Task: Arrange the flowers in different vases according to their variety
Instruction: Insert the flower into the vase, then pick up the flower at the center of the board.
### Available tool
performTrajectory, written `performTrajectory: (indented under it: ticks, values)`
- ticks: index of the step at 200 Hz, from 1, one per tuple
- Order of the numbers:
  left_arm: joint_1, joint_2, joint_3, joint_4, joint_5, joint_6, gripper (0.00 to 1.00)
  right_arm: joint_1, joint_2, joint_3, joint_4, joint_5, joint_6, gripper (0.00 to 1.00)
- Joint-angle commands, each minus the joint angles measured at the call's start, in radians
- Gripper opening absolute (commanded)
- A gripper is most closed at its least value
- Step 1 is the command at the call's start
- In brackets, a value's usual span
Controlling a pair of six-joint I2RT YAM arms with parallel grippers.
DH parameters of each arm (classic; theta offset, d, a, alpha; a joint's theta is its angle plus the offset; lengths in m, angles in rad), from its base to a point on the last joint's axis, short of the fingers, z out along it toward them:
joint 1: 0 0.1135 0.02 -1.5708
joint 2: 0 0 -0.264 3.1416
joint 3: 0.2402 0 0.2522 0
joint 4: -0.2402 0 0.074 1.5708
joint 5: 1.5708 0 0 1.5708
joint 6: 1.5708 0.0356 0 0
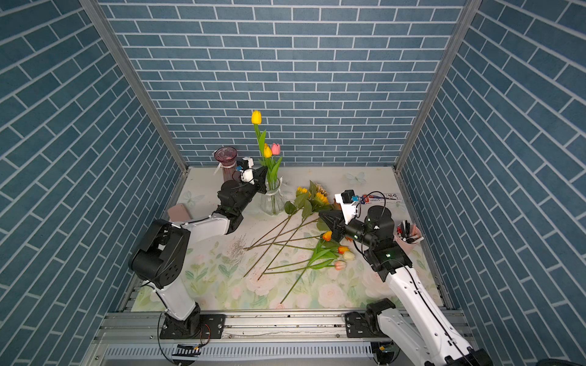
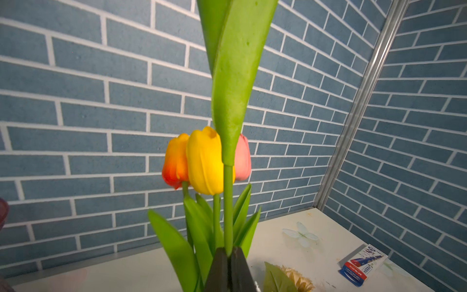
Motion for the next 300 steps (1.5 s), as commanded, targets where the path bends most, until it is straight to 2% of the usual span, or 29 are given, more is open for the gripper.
performTrajectory:
  ticks: [1, 34, 55, 65, 74, 133, 174, 197, 239, 268, 300]
  values:
    - [0.009, 0.016, 0.000, 0.065, -0.045, -0.022, 0.00, 0.006, -0.010, 0.023, -0.007, 0.005, -0.027, 0.00]
    - [0.008, 0.034, 0.013, 0.035, -0.030, -0.028, 0.00, 0.006, -0.012, 0.021, -0.019, 0.013, -0.031, 0.00]
    - [0.008, 0.032, 0.058, -0.089, 0.015, -0.012, 0.00, 0.006, -0.008, 0.025, -0.025, 0.015, -0.034, 0.00]
    - [0.008, 0.029, 0.091, -0.169, 0.032, 0.005, 0.10, 0.006, -0.007, 0.026, -0.026, 0.016, -0.034, 0.00]
    - [0.008, 0.024, 0.106, -0.226, 0.033, 0.017, 0.14, 0.006, -0.007, 0.026, -0.025, 0.014, -0.033, 0.00]
    - [0.002, -0.123, -0.002, -0.309, -0.010, 0.051, 0.27, 0.007, -0.019, 0.023, -0.031, 0.011, -0.032, 0.00]
    - [-0.038, -0.289, -0.068, -0.467, -0.059, 0.085, 0.37, 0.007, -0.029, 0.024, -0.040, 0.008, -0.014, 0.00]
    - [-0.089, -0.403, -0.085, -0.610, -0.085, 0.121, 0.38, 0.007, -0.022, 0.041, -0.101, 0.045, 0.008, 0.00]
    - [-0.244, -0.554, -0.048, -0.949, -0.078, 0.153, 0.45, 0.007, 0.033, 0.101, -0.399, 0.229, 0.052, 0.00]
    - [-0.352, -0.521, 0.002, -1.178, -0.054, 0.101, 0.45, 0.007, 0.023, 0.083, -0.493, 0.304, 0.122, 0.00]
    - [-0.471, -0.404, 0.025, -1.314, -0.004, 0.038, 0.42, 0.008, 0.002, 0.075, -0.547, 0.358, 0.168, 0.00]
